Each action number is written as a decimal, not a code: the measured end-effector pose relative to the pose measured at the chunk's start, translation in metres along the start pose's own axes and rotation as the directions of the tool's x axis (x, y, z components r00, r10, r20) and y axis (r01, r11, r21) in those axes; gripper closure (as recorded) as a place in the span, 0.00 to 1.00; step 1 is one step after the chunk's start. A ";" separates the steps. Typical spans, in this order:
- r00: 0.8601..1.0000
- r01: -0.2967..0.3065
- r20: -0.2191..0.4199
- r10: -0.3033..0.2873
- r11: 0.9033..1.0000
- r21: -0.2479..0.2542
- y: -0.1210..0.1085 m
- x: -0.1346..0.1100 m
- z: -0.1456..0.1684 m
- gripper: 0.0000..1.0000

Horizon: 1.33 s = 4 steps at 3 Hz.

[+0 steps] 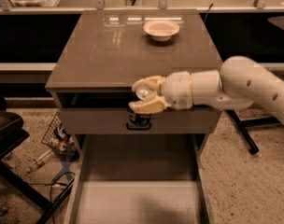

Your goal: Pick pepsi can from middle drawer and place on counter

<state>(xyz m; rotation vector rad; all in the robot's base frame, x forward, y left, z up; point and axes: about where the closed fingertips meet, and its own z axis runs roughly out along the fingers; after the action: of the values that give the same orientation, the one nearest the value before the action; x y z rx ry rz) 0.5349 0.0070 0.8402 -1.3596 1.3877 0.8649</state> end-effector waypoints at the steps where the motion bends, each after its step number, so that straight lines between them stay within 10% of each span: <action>1: 0.998 -0.007 -0.066 0.008 1.000 0.005 -0.049 -0.040 -0.009 1.00; 4: 0.992 0.035 -0.111 -0.056 0.983 -0.181 -0.156 -0.086 0.063 1.00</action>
Offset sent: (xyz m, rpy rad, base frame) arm 0.1550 0.0026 0.1594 -0.1621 -0.0535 0.0105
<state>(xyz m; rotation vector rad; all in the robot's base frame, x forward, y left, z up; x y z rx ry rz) 0.6894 0.0722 0.9258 -1.5952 1.3868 0.9099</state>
